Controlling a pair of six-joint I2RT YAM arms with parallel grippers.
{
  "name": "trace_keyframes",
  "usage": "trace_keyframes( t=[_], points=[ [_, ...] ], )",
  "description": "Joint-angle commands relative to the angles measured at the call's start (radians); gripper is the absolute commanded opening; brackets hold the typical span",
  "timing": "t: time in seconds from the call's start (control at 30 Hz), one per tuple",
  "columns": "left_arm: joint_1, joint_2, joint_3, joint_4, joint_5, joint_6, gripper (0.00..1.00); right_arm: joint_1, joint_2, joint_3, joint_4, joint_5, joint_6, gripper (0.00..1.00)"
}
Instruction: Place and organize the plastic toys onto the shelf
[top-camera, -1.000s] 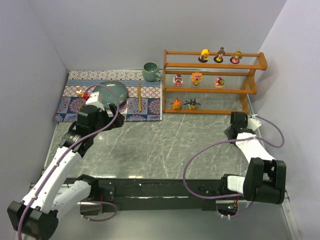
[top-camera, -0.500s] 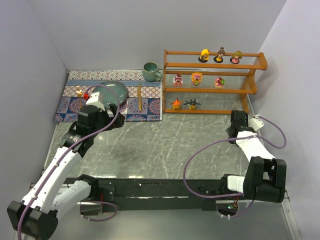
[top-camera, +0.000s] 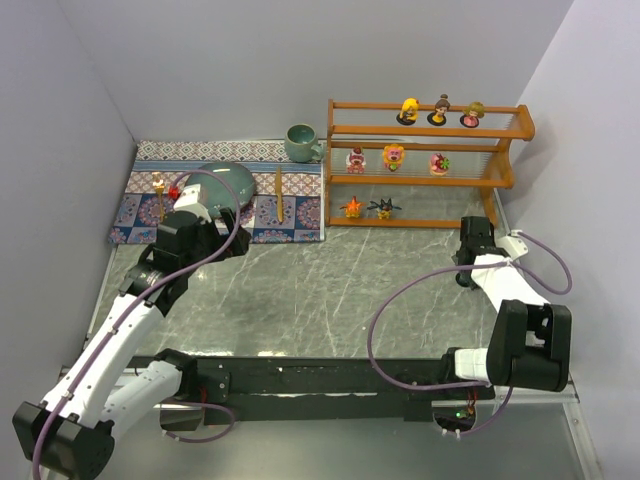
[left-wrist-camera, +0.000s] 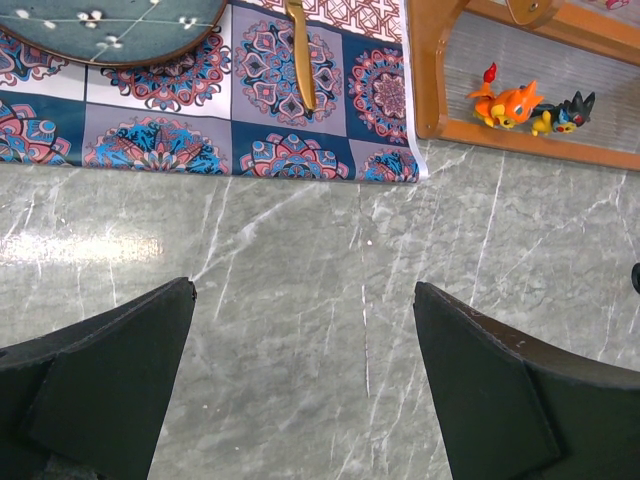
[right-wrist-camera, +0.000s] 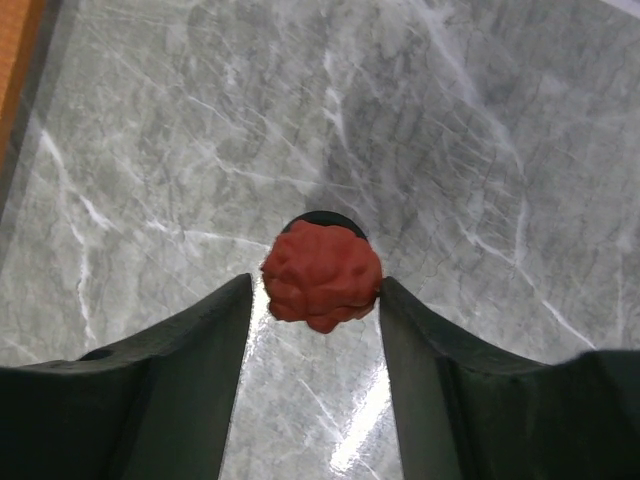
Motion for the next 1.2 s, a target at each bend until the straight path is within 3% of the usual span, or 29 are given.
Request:
trace_keyframes(
  t=[0.0, 0.2, 0.37, 0.5, 0.53, 0.83, 1.07, 1.17],
  points=[
    [-0.010, -0.022, -0.004, 0.010, -0.017, 0.016, 0.97, 0.008, 0.015, 0.031, 0.001, 0.047, 0.049, 0.59],
    [-0.013, -0.025, -0.004, 0.010, -0.017, 0.016, 0.97, 0.006, 0.032, 0.044, -0.005, 0.047, 0.049, 0.54],
    [-0.015, -0.026, -0.004, 0.008, -0.020, 0.016, 0.97, 0.008, 0.029, 0.040, 0.001, 0.040, 0.031, 0.38],
    [-0.015, -0.025, -0.006, 0.010, -0.018, 0.016, 0.97, 0.021, 0.000, 0.034, 0.022, 0.011, -0.039, 0.33],
    [-0.015, -0.025, -0.006, 0.010, -0.015, 0.018, 0.97, 0.032, -0.017, 0.032, 0.032, 0.000, -0.097, 0.29],
    [-0.013, -0.025, -0.004, 0.011, -0.012, 0.025, 0.97, 0.207, -0.095, 0.009, 0.208, -0.233, -0.511, 0.23],
    [-0.010, -0.026, -0.012, 0.027, 0.012, 0.045, 0.97, 0.346, -0.112, -0.025, 0.314, -0.523, -0.714, 0.23],
    [-0.010, -0.022, -0.015, 0.031, 0.029, 0.055, 0.97, 0.419, -0.097, 0.004, 0.296, -0.548, -0.754, 0.23]
  ],
)
